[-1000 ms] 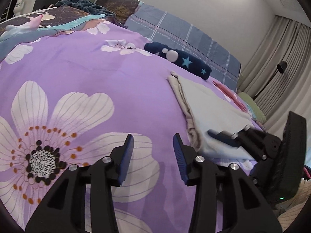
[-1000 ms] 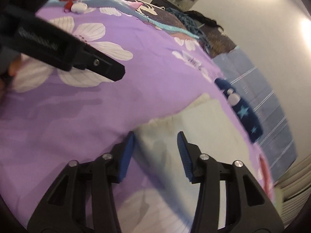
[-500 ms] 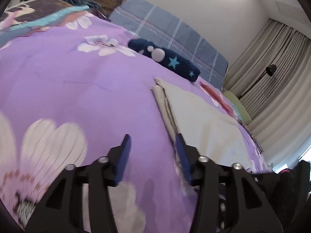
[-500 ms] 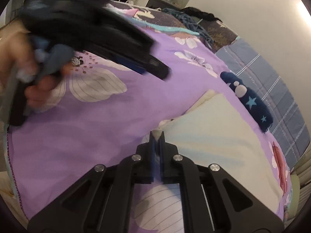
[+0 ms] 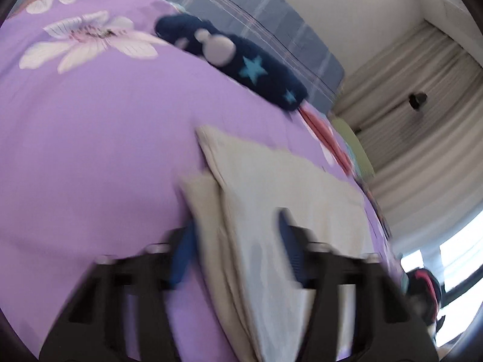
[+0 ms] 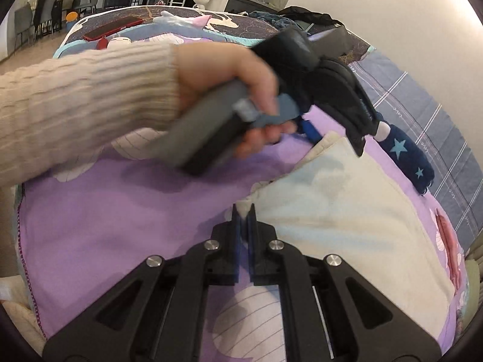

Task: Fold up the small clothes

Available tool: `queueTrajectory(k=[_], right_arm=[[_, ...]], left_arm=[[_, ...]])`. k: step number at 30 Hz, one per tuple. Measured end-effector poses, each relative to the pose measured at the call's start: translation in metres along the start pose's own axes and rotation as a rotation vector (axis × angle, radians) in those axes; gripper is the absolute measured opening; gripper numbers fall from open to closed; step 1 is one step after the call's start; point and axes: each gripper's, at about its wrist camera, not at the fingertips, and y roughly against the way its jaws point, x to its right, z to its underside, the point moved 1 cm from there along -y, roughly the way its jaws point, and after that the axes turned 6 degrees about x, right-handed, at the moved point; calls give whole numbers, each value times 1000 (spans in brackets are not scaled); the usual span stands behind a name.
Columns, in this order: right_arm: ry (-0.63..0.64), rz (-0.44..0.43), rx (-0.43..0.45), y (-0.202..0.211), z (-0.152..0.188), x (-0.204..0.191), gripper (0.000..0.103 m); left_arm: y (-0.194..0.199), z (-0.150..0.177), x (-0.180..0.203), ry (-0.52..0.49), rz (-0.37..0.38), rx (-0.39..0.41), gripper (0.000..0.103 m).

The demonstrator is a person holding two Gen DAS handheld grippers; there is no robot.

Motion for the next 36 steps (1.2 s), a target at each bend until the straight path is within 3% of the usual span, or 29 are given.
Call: queueTrajectory(k=[4, 6, 7, 8, 10, 11, 12, 15, 19, 21, 27, 28, 30, 32, 34, 36], right_arm=[[-31, -4, 9, 0, -1, 3, 4], [-53, -17, -1, -4, -1, 4, 4], [-56, -18, -7, -6, 1, 3, 4], [-55, -15, -9, -7, 2, 3, 4], [-57, -7, -4, -6, 2, 2, 4], [-61, -5, 3, -5, 3, 3, 4], [-70, -6, 8, -3, 4, 5, 5], [-119, -39, 5, 2, 8, 14, 10], [-132, -9, -15, 8, 19, 22, 11], [-152, -1, -21, 10, 22, 25, 12], [-26, 117, -29, 5, 20, 7, 36], [-9, 129, -28, 3, 19, 6, 37], [4, 133, -29, -2, 16, 6, 40], [-3, 127, -36, -9, 13, 8, 41], [-11, 129, -41, -15, 11, 9, 40], [-14, 139, -40, -21, 9, 8, 40]], left_arm=[[2, -12, -8, 22, -6, 63, 6], [0, -11, -14, 3, -62, 80, 5], [-4, -10, -26, 56, -71, 70, 5], [-2, -10, -34, 112, -25, 79, 5], [7, -10, -37, 130, -1, 116, 5], [8, -9, -35, 125, 7, 115, 12], [10, -8, -33, 117, 23, 104, 28], [18, -4, -16, 53, 83, 81, 62], [9, 11, 5, -70, 62, 17, 69], [8, 13, 9, -87, 68, 8, 72], [-1, 12, 13, -91, 63, -26, 69], [-5, 9, 12, -91, 55, -31, 64], [-14, 4, 8, -72, 35, -42, 33], [-28, -3, -5, -5, 39, -57, 11], [-30, -4, -13, 44, 83, -50, 9], [-26, -3, -10, 20, 80, -32, 9]])
